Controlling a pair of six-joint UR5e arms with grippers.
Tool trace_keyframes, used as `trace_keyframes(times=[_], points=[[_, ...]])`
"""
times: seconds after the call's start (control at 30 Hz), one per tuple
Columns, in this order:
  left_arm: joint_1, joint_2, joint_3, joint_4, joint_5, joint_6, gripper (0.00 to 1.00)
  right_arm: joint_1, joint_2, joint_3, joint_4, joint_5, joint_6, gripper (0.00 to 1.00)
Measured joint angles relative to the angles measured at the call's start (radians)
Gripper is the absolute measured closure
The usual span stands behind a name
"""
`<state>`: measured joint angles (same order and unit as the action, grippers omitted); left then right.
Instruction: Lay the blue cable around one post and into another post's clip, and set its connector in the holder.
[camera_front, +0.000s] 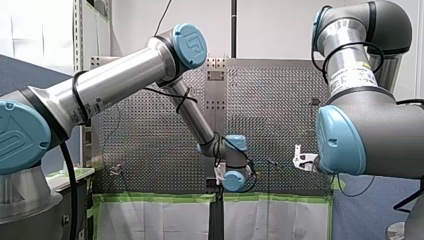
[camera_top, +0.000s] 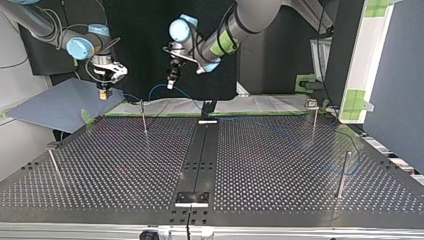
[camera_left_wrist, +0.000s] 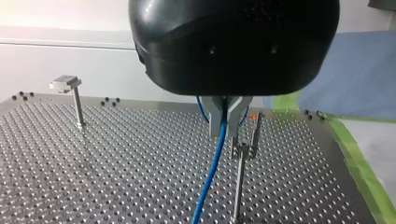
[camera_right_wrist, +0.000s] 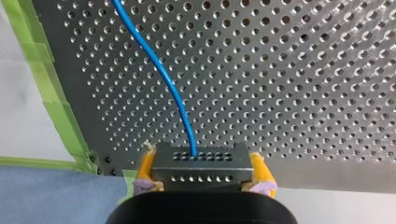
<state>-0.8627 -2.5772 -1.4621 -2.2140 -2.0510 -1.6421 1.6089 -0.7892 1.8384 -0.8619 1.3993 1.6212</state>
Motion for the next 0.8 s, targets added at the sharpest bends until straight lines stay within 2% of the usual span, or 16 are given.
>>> trace_keyframes(times=[0.17,0.43,0.63,0.8], points=[[-0.009,0.001,0.008,-0.006,0.002,-0.001,1.0,-0.011,0.0,-0.008,-0.002,0.0,0.008,0.97],[-0.025,0.0,0.009,-0.004,0.012,-0.001,1.0,-0.023,0.0,-0.024,0.002,-0.014,0.03,0.97],[-0.03,-0.003,0.016,-0.001,0.02,-0.005,1.0,-0.028,0.001,-0.032,-0.002,-0.027,0.047,0.97],[-0.031,-0.023,0.043,-0.007,0.028,-0.012,1.0,-0.029,0.001,-0.036,-0.005,-0.029,0.052,0.97]])
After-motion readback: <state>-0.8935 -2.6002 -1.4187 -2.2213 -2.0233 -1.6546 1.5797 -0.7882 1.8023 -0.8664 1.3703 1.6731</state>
